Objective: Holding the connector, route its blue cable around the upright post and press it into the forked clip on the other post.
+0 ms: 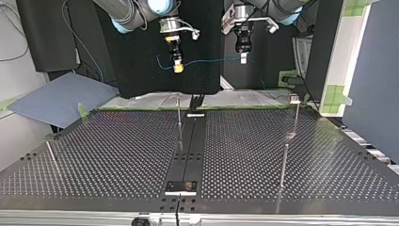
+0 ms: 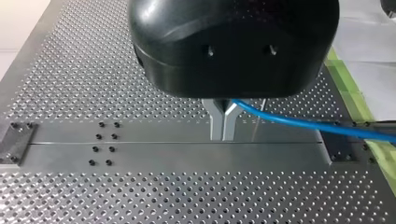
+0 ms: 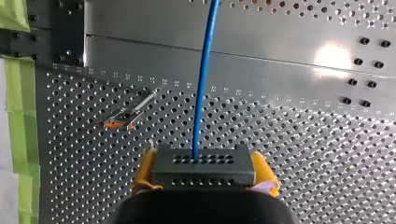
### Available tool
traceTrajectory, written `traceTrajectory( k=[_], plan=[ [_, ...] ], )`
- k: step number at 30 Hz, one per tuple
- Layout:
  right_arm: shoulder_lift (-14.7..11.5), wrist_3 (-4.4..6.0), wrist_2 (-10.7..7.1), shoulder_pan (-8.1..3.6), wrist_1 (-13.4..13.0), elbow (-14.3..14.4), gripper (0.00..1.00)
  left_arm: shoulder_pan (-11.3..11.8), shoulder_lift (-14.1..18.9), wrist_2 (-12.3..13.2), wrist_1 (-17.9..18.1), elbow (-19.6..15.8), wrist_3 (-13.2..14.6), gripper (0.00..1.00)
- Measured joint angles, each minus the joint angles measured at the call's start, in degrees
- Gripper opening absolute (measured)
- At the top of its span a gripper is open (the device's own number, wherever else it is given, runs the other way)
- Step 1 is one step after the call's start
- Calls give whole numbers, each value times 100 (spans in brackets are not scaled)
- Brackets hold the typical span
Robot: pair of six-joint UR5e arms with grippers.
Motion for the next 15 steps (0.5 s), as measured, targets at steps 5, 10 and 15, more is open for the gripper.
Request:
traceTrajectory(
  k=[5, 10, 15],
  plan=[
    [0, 0, 0, 0, 0, 0, 0, 0, 14, 0, -4, -2, 14, 0],
    [0, 0, 0, 0, 0, 0, 0, 0, 15, 0, -5, -2, 16, 0],
    [3, -43, 15, 42, 43, -43, 0, 72, 85, 71, -84, 69, 95, 0]
  ],
)
